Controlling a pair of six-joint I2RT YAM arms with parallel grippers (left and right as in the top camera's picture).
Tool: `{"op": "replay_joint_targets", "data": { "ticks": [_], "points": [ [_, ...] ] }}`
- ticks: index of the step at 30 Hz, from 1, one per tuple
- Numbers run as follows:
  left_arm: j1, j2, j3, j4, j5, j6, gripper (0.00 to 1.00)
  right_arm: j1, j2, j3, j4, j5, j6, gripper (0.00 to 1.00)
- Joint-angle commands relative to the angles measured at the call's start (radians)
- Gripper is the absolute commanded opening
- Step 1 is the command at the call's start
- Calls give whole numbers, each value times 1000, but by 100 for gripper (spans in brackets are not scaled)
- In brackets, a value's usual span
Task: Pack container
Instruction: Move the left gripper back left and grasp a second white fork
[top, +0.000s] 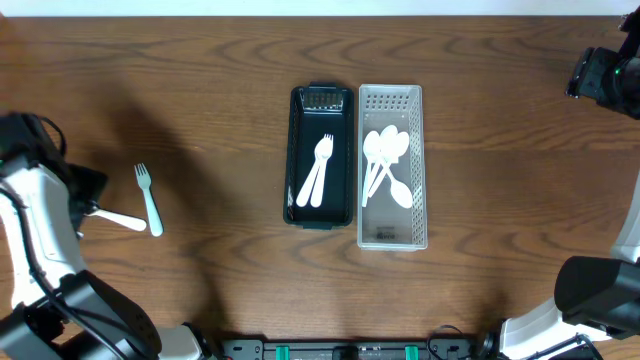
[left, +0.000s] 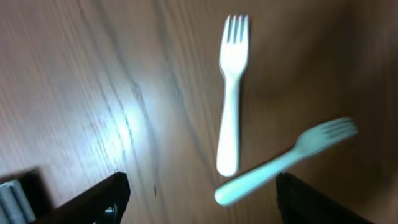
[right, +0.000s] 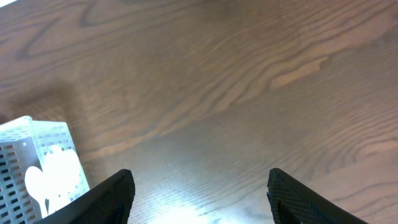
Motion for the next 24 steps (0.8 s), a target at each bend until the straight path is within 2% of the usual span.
{"op": "replay_joint_targets", "data": {
  "ticks": [1, 6, 11, 24],
  "points": [
    [26, 5, -90, 71, 18, -14, 80, -8, -21, 0, -11, 3, -14, 72],
    [67, 6, -170, 176, 39, -14, 81, -8, -21, 0, -25, 3, -14, 72],
    [75, 46, -172, 234, 39, -14, 80, -8, -21, 0, -27, 3, -14, 72],
    [75, 258, -172, 349, 43, -14, 80, -8, -21, 0, -42, 3, -14, 71]
  ]
}}
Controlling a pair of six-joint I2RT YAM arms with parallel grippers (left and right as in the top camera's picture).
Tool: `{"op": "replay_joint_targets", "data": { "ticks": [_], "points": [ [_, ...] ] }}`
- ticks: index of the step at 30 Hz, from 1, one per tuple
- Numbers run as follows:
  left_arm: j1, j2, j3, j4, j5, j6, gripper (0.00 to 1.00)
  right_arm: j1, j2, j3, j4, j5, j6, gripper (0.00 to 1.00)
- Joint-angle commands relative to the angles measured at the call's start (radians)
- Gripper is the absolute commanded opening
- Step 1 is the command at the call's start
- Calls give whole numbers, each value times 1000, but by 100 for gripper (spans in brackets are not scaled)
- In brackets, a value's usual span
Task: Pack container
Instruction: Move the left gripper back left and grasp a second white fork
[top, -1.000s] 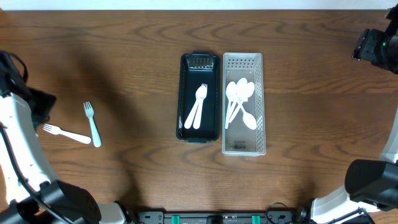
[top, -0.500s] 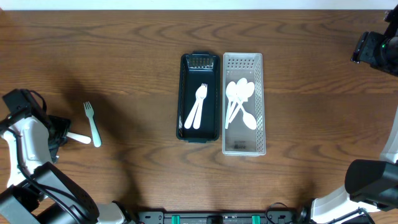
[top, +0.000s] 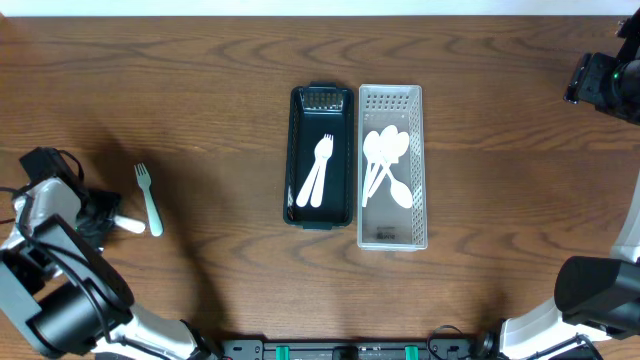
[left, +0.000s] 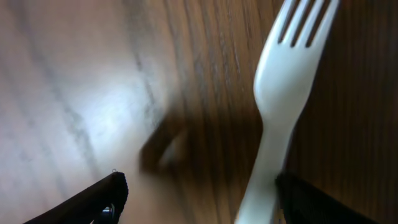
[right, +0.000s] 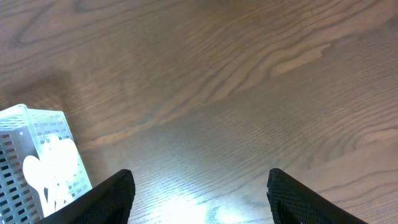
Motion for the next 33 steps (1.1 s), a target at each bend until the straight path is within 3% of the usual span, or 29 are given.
{"op": "replay_joint_targets", "data": {
  "ticks": [1, 10, 12, 25, 28, 30, 33],
  "points": [
    [3, 44, -1, 24, -5, -8, 80, -8, -21, 0, -4, 3, -14, 72],
    [3, 90, 0, 100, -5, -7, 79, -8, -21, 0, -19, 3, -14, 71],
    [3, 96, -1, 112, -5, -6, 75, -8, -21, 0, -19, 3, -14, 71],
    [2, 147, 0, 119, 71, 5, 28, -8, -21, 0, -19, 3, -13, 71],
    [2, 147, 0, 115, 76, 4, 13, -8, -21, 0, -19, 3, -14, 71],
    [2, 146, 0, 106, 86, 5, 6, -8, -21, 0, -18, 3, -14, 71],
    [-1, 140, 4, 87, 106, 4, 6, -8, -21, 0, -14, 3, -14, 71]
  ]
}}
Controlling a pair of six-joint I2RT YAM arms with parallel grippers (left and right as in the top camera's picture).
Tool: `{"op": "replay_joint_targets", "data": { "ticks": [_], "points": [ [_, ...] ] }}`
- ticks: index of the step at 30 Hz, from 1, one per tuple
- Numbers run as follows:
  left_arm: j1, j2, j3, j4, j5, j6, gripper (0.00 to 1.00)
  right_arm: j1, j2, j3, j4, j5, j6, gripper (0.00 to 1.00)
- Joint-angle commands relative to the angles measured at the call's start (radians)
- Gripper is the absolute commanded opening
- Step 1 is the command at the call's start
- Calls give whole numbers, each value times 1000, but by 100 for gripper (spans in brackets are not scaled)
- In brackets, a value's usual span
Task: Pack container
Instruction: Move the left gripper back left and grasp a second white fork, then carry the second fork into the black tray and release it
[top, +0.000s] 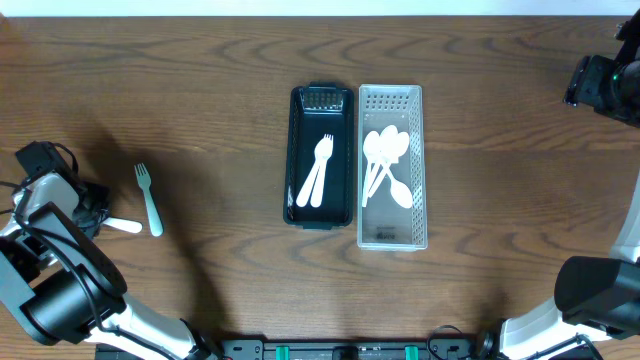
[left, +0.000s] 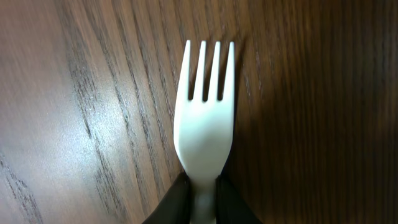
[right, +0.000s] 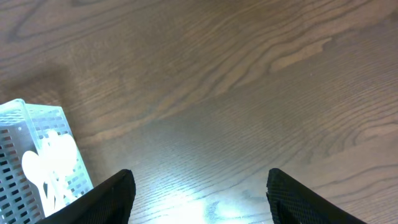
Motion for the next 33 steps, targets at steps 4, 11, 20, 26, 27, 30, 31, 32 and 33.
{"op": "replay_joint_targets", "data": {
  "ticks": [4, 11, 20, 26, 27, 30, 31, 32, 33],
  "points": [
    [-35, 18, -2, -80, 117, 39, 6, -8, -21, 0, 13, 3, -14, 71],
    [-196, -194, 111, -206, 148, 143, 6, -8, -21, 0, 26, 3, -14, 71],
    [-589, -406, 293, -315, 158, 219, 6, -8, -21, 0, 35, 3, -14, 72],
    [-866, -393, 317, -284, 157, 220, 6, -8, -21, 0, 35, 3, -14, 72],
    [-909, -379, 317, -277, 157, 232, 6, -8, -21, 0, 35, 3, -14, 72],
    [-1016, -325, 317, -263, 157, 296, 6, -8, -21, 0, 35, 3, -14, 72],
    [-1039, -309, 317, -261, 157, 314, 6, -8, -21, 0, 35, 3, -14, 72],
    [-1067, -285, 317, -259, 157, 338, 6, -8, -21, 0, 35, 3, -14, 72],
    [-1093, -260, 317, -257, 157, 361, 6, -8, -21, 0, 35, 3, -14, 72]
  ]
}}
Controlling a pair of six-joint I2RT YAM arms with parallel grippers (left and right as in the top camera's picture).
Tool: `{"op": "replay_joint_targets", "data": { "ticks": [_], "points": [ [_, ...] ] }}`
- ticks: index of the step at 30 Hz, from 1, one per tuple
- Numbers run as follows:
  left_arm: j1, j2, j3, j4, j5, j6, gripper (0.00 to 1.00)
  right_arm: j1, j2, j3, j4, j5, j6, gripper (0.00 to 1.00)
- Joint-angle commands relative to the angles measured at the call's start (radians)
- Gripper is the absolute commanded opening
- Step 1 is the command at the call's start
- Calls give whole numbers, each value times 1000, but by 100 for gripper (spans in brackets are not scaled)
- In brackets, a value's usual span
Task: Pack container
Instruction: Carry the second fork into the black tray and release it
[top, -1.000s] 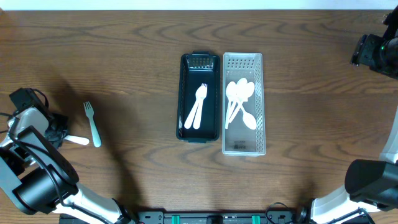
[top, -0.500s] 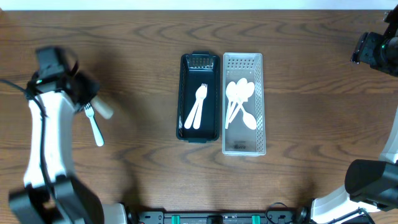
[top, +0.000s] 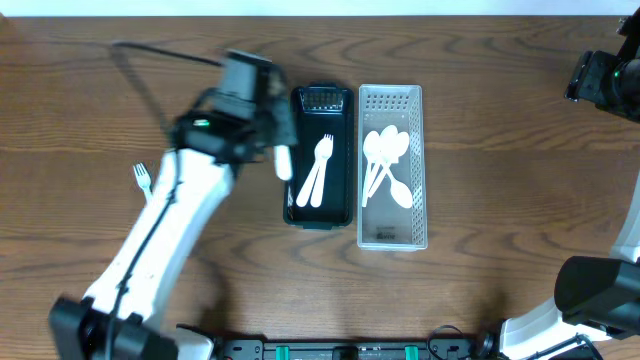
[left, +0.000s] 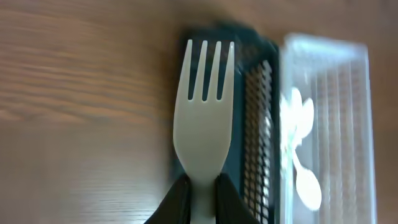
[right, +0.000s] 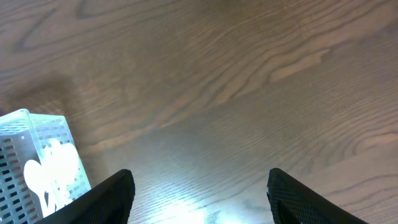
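My left gripper (left: 200, 194) is shut on the neck of a white fork (left: 204, 118), tines pointing away. In the overhead view this held fork (top: 282, 161) hangs at the left edge of the black tray (top: 321, 223), which holds two white forks (top: 317, 172). The white mesh basket (top: 391, 238) beside it holds several white spoons (top: 385, 160). A pale green fork (top: 141, 177) lies on the table at the left, partly hidden by my left arm. My right gripper (right: 199, 205) is open over bare wood at the far right.
The black tray (left: 266, 93) and the white basket (left: 348, 93) stand side by side at mid-table. A corner of the basket (right: 34, 155) shows in the right wrist view. My right arm (top: 605, 75) sits at the table's right edge.
My left gripper, then shut on the white fork low at the table's far left, now holds it by the black tray's left edge. The pale green fork stays. The right arm has not moved.
My left gripper was open above two forks at the left of the table. Then it was low over the white fork, still open. Then it was shut on that fork's neck, and now holds it at the black tray. The right gripper stayed open throughout.
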Motion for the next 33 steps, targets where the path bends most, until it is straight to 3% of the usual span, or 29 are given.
{"op": "replay_joint_targets", "data": {
  "ticks": [1, 13, 14, 16, 23, 27, 33],
  "points": [
    [-74, 83, 3, 1, -5, 108, 6, -8, -21, 0, -1, 3, -14, 72],
    [-122, 327, 3, 29, -5, 306, 6, -8, -21, 0, -31, 3, -14, 72],
    [-122, 339, 3, 35, -6, 318, 10, -8, -21, 0, -32, 3, -14, 72],
    [-121, 358, 3, 49, -14, 324, 30, -8, -21, 0, -34, 3, -14, 72],
    [-121, 344, 58, 36, -86, 370, 41, -8, -21, 0, -44, 3, -14, 72],
    [-114, 310, 248, -122, -113, 387, 48, -8, -21, 0, -50, 3, -14, 72],
    [-14, 237, 476, -318, -191, 363, 71, -8, -21, 0, -53, 3, -14, 72]
  ]
}}
